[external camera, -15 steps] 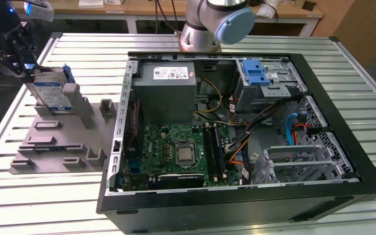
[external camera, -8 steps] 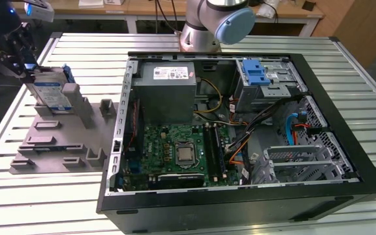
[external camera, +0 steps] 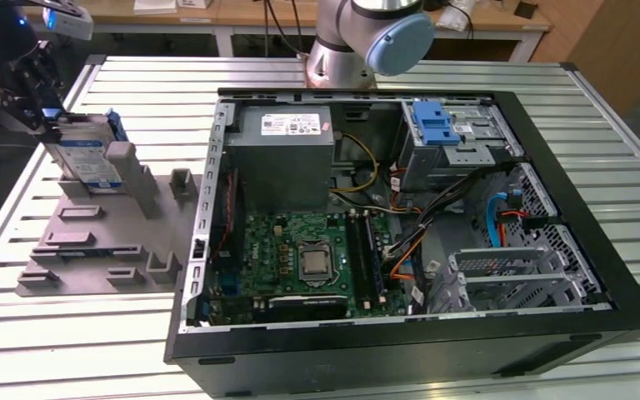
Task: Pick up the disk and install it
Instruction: 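Pick up the disk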
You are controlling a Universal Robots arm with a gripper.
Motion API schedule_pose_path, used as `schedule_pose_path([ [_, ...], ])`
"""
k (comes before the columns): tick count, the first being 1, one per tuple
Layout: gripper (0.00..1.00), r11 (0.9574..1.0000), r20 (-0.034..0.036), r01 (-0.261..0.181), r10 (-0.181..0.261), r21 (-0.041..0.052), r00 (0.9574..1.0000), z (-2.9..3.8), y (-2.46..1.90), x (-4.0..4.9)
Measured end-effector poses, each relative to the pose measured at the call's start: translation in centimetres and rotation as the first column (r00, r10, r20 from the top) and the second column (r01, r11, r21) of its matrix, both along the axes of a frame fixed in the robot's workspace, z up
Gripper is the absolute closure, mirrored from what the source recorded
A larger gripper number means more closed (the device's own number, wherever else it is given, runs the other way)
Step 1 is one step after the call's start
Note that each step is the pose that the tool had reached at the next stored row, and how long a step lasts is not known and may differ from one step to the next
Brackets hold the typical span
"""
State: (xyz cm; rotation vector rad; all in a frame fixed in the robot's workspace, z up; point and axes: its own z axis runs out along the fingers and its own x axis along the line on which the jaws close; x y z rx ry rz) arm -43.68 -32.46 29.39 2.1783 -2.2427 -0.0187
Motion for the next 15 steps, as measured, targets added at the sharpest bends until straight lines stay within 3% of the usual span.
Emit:
schedule_pose_path([
  [15, 0.54, 1.0000, 0.0000, 0.000, 0.000, -0.0003, 1.0000, -0.47, 0.00, 0.00],
])
